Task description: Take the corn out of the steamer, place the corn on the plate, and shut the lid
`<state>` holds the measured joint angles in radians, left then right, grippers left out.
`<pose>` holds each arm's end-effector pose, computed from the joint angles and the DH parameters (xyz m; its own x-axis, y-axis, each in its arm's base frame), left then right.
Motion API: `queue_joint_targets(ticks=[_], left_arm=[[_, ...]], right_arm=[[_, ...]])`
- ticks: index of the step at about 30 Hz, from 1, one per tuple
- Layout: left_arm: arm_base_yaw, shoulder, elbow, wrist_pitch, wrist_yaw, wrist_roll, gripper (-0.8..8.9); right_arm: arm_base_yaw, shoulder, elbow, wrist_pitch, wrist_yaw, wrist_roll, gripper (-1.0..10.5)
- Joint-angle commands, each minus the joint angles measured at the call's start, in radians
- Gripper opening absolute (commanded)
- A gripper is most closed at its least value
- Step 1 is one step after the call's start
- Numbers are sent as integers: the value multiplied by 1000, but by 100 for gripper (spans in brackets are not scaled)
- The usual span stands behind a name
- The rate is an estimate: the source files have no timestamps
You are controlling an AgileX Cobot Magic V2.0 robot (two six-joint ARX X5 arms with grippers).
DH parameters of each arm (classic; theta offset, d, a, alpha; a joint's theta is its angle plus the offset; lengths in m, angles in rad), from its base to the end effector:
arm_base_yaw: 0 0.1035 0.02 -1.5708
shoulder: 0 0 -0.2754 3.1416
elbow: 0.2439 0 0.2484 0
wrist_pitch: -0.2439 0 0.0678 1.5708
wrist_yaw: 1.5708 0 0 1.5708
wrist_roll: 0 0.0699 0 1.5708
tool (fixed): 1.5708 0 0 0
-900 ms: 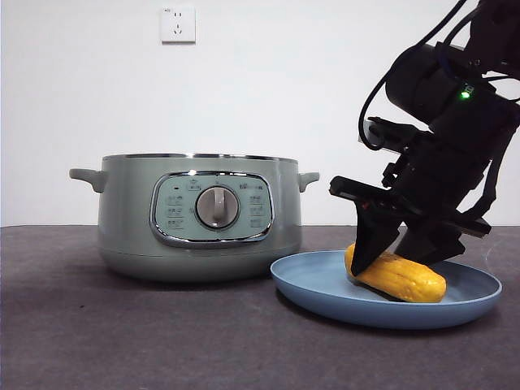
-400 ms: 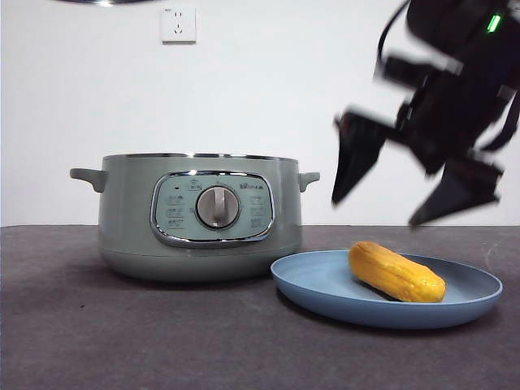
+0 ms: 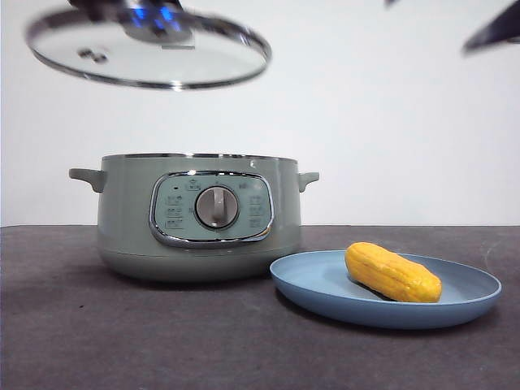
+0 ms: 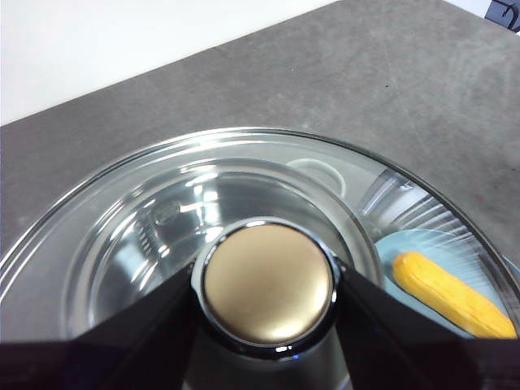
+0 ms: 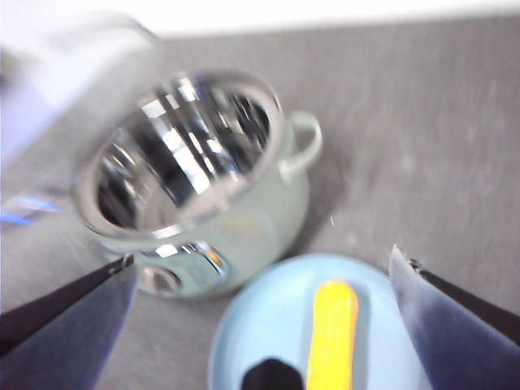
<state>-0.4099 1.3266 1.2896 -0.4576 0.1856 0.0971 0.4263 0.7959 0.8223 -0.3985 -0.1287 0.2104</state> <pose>0.2853 -0.1380 0.3570 0.7198 -0.5140 -0.4665 0.5803 0.8144 -0.0019 0.1733 0.0886 0.3167 0.7881 0.4989 -0.3606 -0.4384 0.8661 0.2402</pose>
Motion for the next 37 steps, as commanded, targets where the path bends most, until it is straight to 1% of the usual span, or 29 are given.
queue_joint_targets(ticks=[1,5,10,16,22,25,37], left_arm=[[-3,43,7,86,8,12,-9],[-3,117,7,155,6,12,-9],[-3,179,7,251,5,12,-9],[-2,233,7,309,-3,12,-9],[-1,279,7,343,-10,12,-9],[-1,299,7,351,-28,12,-9],[-1,343,7,367,-27,9,-9]], right_arm=[[2,-106,-7,-18,3,16,599],[2,-217,-1,-68,3,46,599],[2,-290,0,-130,-4,114,599],[2,-299,0,-172,-4,114,599],[2,-299,0,-172,-4,114,599],[2,-299,0,-172,-5,114,599],[2,-297,0,-171,-3,111,599]])
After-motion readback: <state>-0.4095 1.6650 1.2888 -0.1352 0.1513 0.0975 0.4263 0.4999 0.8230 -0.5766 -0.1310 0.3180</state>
